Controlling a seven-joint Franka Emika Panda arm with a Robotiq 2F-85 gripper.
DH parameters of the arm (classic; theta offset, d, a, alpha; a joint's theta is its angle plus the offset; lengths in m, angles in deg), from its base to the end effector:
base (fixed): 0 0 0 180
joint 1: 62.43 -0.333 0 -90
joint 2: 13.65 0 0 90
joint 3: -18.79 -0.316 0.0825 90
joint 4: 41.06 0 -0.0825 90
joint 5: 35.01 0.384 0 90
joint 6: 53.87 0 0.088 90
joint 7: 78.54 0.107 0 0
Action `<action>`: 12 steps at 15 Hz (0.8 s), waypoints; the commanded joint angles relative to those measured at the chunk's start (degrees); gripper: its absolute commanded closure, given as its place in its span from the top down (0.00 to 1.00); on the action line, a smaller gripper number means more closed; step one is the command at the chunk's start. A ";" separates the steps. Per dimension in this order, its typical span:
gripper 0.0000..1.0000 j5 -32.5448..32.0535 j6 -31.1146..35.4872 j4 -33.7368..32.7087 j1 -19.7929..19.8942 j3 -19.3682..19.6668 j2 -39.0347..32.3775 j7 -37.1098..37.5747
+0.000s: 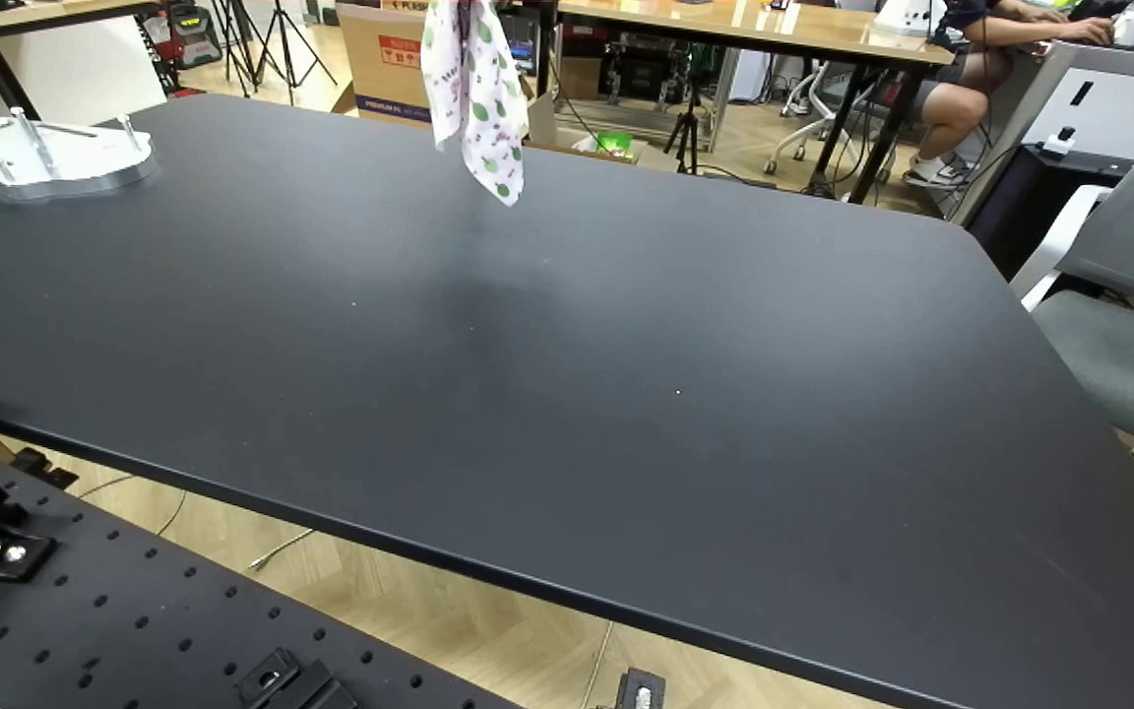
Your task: Remove the white and green cloth from the black stand and put it on the table
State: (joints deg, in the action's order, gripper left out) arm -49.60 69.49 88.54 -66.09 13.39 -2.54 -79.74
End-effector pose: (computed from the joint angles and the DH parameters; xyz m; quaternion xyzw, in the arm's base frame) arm 0.4897 0.0689 0.4501 0.9803 0.1531 0.0490 0.1148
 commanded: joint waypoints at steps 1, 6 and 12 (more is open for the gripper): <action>1.00 1.41 1.89 -0.64 0.83 1.73 -1.72 -1.86; 1.00 4.13 4.68 -2.81 1.45 3.24 -6.49 -5.02; 0.75 7.28 5.26 -6.33 1.51 3.29 -11.78 -7.57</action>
State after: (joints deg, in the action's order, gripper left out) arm -43.99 75.28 85.28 -64.65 16.43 -11.75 -85.68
